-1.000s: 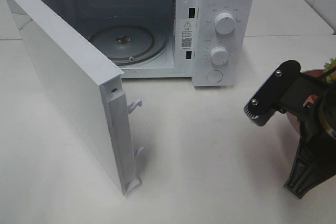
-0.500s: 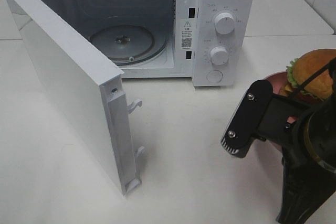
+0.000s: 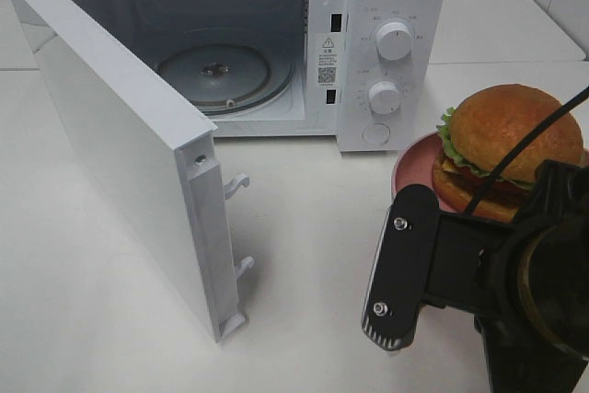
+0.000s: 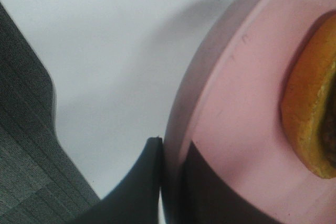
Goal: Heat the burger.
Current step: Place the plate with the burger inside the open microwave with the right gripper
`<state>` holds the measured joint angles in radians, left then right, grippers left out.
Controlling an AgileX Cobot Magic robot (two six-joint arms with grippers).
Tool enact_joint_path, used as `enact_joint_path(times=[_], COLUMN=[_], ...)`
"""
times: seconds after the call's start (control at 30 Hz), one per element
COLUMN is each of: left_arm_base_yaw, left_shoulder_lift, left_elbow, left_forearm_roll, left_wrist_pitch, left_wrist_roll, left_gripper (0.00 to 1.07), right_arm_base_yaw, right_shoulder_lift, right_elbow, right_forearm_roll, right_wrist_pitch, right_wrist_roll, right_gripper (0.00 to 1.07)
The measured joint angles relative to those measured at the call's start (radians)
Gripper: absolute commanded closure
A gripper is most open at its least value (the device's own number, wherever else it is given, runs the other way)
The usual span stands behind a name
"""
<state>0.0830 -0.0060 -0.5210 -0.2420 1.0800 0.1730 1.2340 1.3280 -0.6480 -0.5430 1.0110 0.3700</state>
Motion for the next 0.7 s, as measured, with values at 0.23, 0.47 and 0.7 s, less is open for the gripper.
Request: enact_joint_path(times=[0.23, 0.47, 0.7], left_arm_base_yaw=[0.000, 0.000, 0.000], left_shoulder_lift=[0.000, 0.000, 0.000], left_elbow=[0.000, 0.000, 0.000], left_forearm_roll=[0.000, 0.000, 0.000], left_wrist_pitch=[0.000, 0.000, 0.000], left_wrist_roll=[0.000, 0.000, 0.000], left_gripper=[0.07, 0.07, 0.07], right_arm_base_yaw=[0.032, 0.032, 0.032], right_shoulder_lift=[0.000, 0.000, 0.000], right_elbow=[0.000, 0.001, 0.003], right_forearm_roll=[0.000, -0.028, -0.056], right_wrist_pitch=[0.000, -0.023, -0.088], right_wrist_roll=[-0.071, -0.188, -0.308], right_gripper=[1.07, 1.07, 1.06])
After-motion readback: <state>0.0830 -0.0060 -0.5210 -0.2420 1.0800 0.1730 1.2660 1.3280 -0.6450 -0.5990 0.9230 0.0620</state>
